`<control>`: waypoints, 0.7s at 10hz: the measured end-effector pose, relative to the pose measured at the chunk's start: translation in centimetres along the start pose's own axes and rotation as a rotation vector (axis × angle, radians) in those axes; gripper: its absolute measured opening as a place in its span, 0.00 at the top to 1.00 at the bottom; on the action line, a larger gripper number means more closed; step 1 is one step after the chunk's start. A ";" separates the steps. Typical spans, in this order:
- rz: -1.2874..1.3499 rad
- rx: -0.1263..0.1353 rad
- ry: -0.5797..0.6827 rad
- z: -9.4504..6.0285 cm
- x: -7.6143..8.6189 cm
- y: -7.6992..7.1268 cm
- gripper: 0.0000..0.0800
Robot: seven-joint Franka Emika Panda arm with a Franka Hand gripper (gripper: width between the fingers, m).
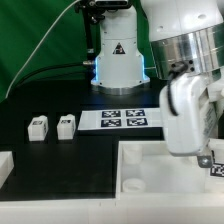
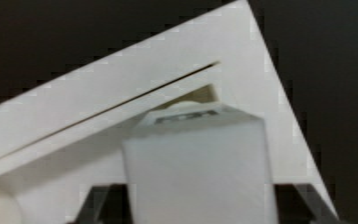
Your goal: Assemble one leg
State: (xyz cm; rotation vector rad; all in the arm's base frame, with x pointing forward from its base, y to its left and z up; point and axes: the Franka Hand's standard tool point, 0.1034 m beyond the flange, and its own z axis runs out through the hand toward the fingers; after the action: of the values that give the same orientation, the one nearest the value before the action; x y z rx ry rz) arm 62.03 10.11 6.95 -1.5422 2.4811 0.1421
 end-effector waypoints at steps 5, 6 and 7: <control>-0.345 -0.049 -0.005 -0.1 -0.4 0.6 0.21; -0.472 -0.042 -0.015 -1.0 -0.6 0.8 0.21; -0.409 -0.035 -0.031 -2.2 -1.0 1.2 0.19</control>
Offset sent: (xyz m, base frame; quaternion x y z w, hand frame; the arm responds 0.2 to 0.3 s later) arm 0.0022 0.0034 0.0033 -0.0554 0.0248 -0.1377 0.9886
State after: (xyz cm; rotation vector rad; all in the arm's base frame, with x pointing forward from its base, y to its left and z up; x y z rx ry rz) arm 61.08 11.12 9.33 -2.0038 2.0944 0.1397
